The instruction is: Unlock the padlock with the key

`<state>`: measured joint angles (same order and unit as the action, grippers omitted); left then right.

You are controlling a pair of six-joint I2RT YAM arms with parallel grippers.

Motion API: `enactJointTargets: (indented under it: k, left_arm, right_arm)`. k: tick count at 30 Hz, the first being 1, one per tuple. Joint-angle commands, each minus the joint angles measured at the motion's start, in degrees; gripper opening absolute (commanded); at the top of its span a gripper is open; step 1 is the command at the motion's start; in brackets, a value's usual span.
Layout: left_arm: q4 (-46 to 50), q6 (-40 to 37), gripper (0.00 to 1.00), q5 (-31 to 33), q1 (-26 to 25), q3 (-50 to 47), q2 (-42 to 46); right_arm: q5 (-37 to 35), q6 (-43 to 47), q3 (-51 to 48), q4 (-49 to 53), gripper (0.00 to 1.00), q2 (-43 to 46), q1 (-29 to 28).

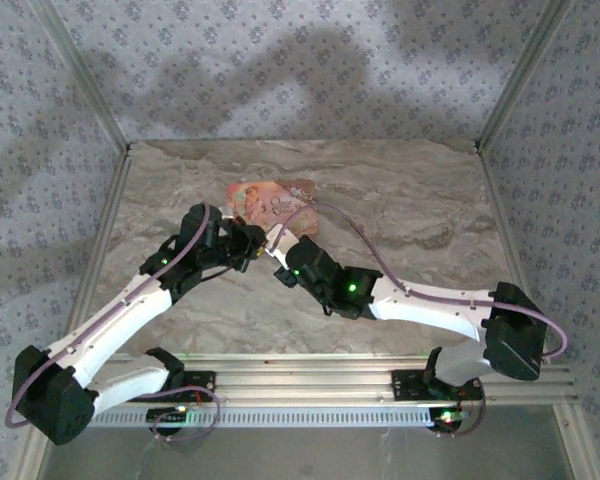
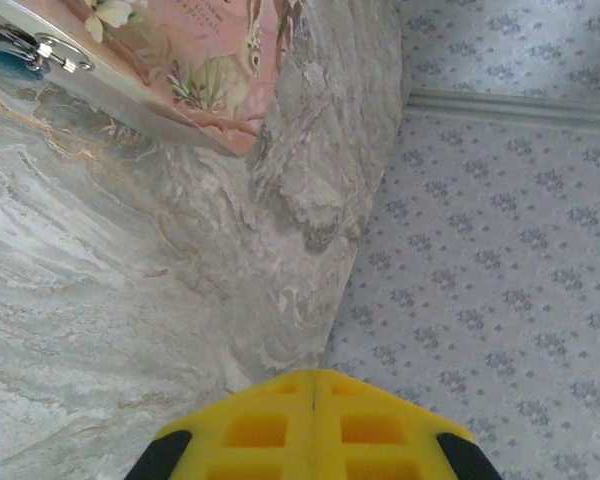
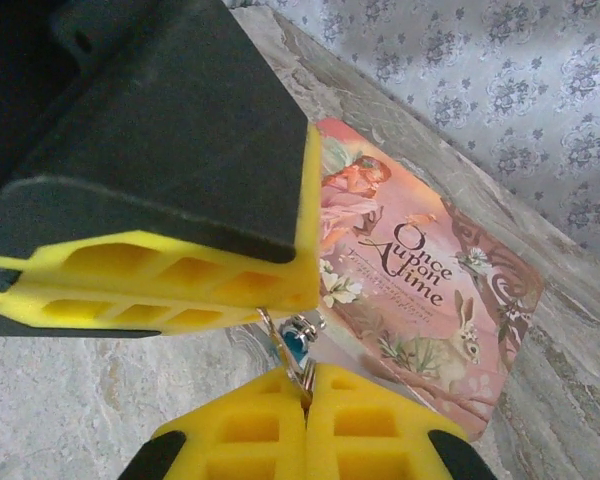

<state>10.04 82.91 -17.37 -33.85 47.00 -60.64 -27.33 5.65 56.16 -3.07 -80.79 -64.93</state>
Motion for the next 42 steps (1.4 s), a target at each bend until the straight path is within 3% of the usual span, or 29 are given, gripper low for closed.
enactJointTargets:
  k: [1, 6, 12, 17, 21, 24, 27, 34, 42]
  left_arm:
    - [1.2, -2.8, 0.00, -2.3, 0.2, 2.7, -1.6]
    - [3.4, -22.9, 0.00, -0.4, 0.2, 7.5, -2.8]
    - [1.6, -44.0, 0.00, 2.5, 2.1, 7.7, -0.5]
    - [-11.1, -62.1, 0.00, -11.5, 6.9, 2.2, 3.5]
    - [-6.5, -75.1, 0.00, -27.0, 9.1, 7.4, 1.1]
    - [-0.4, -81.3, 0.00, -39.1, 9.1, 12.5, -1.8]
    - [4.8, -84.6, 0.00, -46.5, 9.1, 16.5, -3.5]
    - [18.3, -93.0, 0.00, -54.2, 9.1, 21.9, -6.4]
    - [21.6, -94.4, 0.00, -55.5, 8.5, 23.0, -7.9]
  right_arm:
    - [-0.6, 0.4, -0.5, -1.2, 0.05, -0.1, -0.4]
    - [6.1, -0.6, -3.6, -2.8, 0.44, 5.0, -0.4]
    - [21.0, -7.1, -4.5, 4.0, 0.59, 14.9, 2.7]
    - [42.5, -17.6, -3.6, 10.6, 0.60, 19.3, 13.2]
    - [58.9, -24.4, -2.6, 9.9, 0.59, 19.0, 21.5]
    - [65.2, -26.8, -2.1, 7.6, 0.59, 18.4, 24.1]
    - [68.2, -27.8, -1.8, 4.7, 0.59, 17.7, 25.2]
    - [69.6, -27.8, 0.1, 2.5, 0.54, 15.7, 24.5]
    - [70.0, -25.3, 2.0, 4.5, 0.54, 14.5, 21.9]
